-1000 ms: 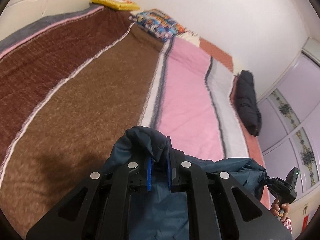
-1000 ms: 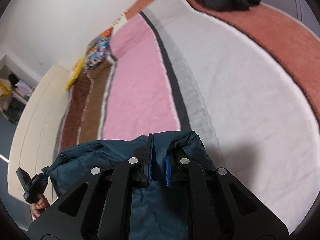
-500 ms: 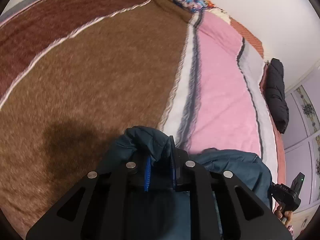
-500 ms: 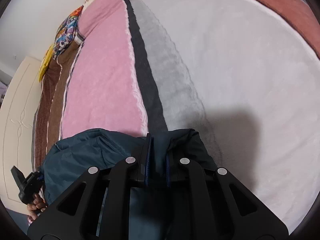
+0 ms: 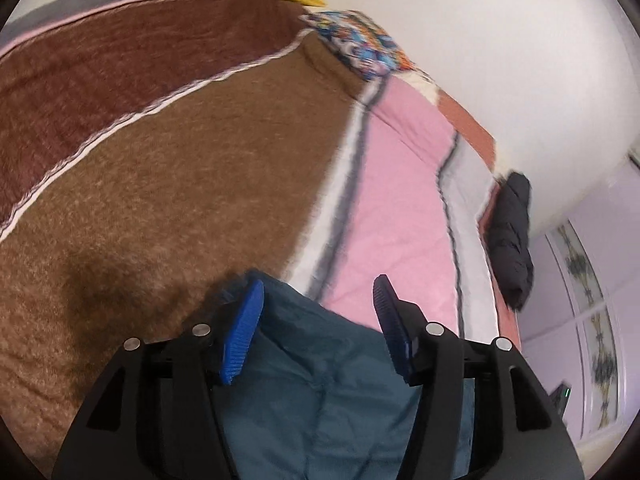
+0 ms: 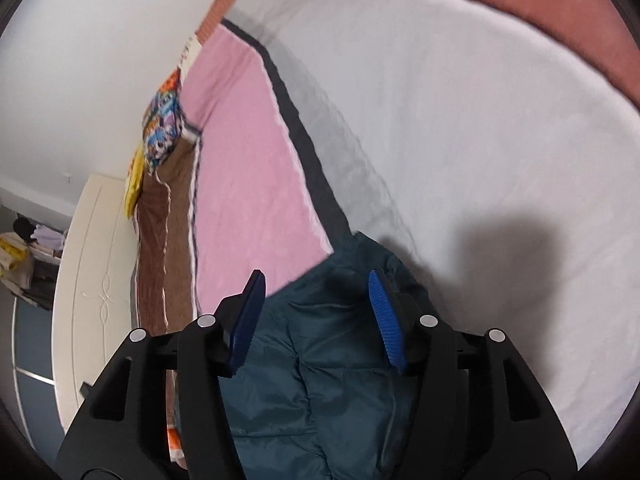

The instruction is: Fold large clothes

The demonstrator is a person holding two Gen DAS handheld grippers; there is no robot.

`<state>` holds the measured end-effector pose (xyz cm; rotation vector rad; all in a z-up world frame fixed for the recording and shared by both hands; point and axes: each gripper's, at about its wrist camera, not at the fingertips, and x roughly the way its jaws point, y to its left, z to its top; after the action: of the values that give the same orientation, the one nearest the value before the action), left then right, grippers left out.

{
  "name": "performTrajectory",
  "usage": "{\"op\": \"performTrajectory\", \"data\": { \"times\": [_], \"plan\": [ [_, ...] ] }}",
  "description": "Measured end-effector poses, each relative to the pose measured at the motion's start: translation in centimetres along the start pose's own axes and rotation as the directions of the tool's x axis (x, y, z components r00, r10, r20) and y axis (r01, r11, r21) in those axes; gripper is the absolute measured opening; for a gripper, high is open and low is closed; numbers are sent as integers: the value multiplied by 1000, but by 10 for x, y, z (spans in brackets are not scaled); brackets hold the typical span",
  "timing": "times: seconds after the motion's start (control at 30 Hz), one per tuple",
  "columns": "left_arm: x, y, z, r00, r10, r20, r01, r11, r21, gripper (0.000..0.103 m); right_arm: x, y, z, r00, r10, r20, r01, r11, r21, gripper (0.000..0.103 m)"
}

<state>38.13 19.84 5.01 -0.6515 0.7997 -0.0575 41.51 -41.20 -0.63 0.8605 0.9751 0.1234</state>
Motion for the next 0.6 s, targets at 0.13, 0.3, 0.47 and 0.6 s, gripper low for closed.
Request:
{"op": "performTrajectory", "data": {
  "times": [0.13,0.3,0.47,0.6],
  "plan": [
    [2,-29,-27,999,10,-47,-3,988,153,55,-10,17,-15,1000,-11,-4,10,995,-96,52],
    [29,-39,-68,984,131,-121,-89,948,307,54,9,33,-56,994,-73,-78,50,963,-264,29],
    [61,-25,-86,950,255,-180,-185,924,334,53,43,17,-71,973,-200,-117,166,955,-245,24],
    [69,-16,-84,946,275,-174,-207,921,330,53,61,2,-66,959,-251,-134,218,951,-220,15]
  ]
}}
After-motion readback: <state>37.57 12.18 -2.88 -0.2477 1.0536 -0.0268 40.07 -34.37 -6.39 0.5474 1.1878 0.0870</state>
